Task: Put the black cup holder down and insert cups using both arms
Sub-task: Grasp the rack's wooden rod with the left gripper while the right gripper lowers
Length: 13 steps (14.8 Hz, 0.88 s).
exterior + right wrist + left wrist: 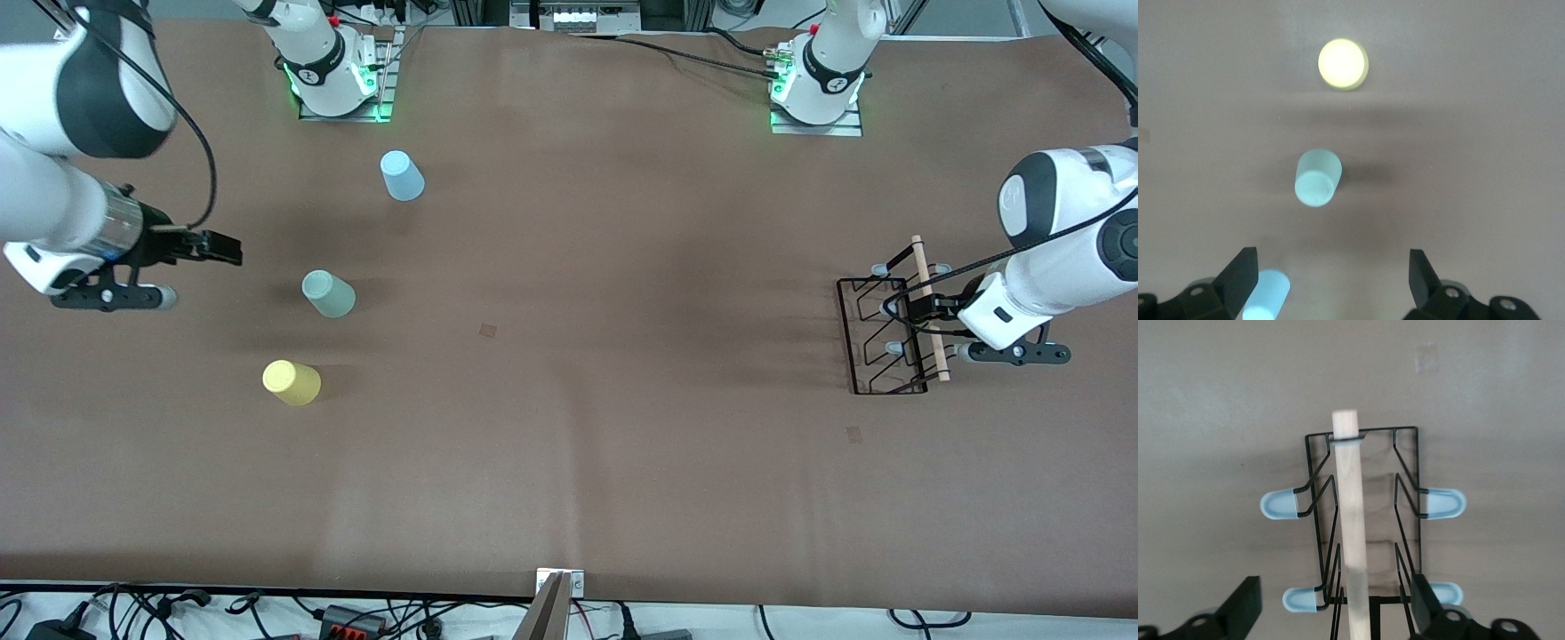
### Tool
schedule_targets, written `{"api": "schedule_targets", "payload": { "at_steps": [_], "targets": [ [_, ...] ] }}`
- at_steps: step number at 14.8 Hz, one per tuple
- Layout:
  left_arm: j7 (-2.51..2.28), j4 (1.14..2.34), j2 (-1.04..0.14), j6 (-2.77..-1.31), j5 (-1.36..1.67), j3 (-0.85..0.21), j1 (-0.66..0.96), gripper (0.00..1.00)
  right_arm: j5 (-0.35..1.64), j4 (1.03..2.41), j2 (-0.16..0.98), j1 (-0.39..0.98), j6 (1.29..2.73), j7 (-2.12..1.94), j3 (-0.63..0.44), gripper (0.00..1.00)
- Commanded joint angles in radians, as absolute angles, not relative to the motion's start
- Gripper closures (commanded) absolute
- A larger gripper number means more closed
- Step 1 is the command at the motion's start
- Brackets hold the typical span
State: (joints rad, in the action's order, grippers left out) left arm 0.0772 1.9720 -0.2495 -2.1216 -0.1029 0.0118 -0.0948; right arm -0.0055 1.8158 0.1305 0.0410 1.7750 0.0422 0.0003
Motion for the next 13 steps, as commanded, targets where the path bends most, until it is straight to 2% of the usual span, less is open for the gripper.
{"api": "schedule_targets", "payload": {
  "at_steps": [1,2,4,9,12,13],
  "targets": [
    [0.089,2.037,-0.203,-2.149,-0.112,-0.003,-0.103,0.13,0.008,1.945,0.087,0.044,1.92,0.072,-0.002,0.0],
    [0.089,2.04,-0.199,-2.14,-0.112,-0.005,-0.103,0.17,0.008,1.98,0.089,0.048,1.966,0.11,-0.002,0.0],
    [0.087,2.06,-0.195,-2.14,-0.112,-0.005,-0.103,0.35,0.008,2.012,0.098,0.081,2.025,0.172,-0.002,0.0],
    [0.094,2.06,-0.196,-2.135,-0.112,-0.005,-0.103,0.64,0.009,2.147,0.089,0.086,2.196,0.187,-0.002,0.0],
    [0.092,2.057,-0.196,-2.128,-0.11,-0.005,-0.103,0.89,0.011,2.178,0.101,0.09,2.261,0.207,-0.002,0.0],
    [0.092,2.056,-0.196,-2.126,-0.107,-0.005,-0.103,0.94,0.011,2.207,0.104,0.1,2.299,0.212,-0.002,0.0]
  ]
}}
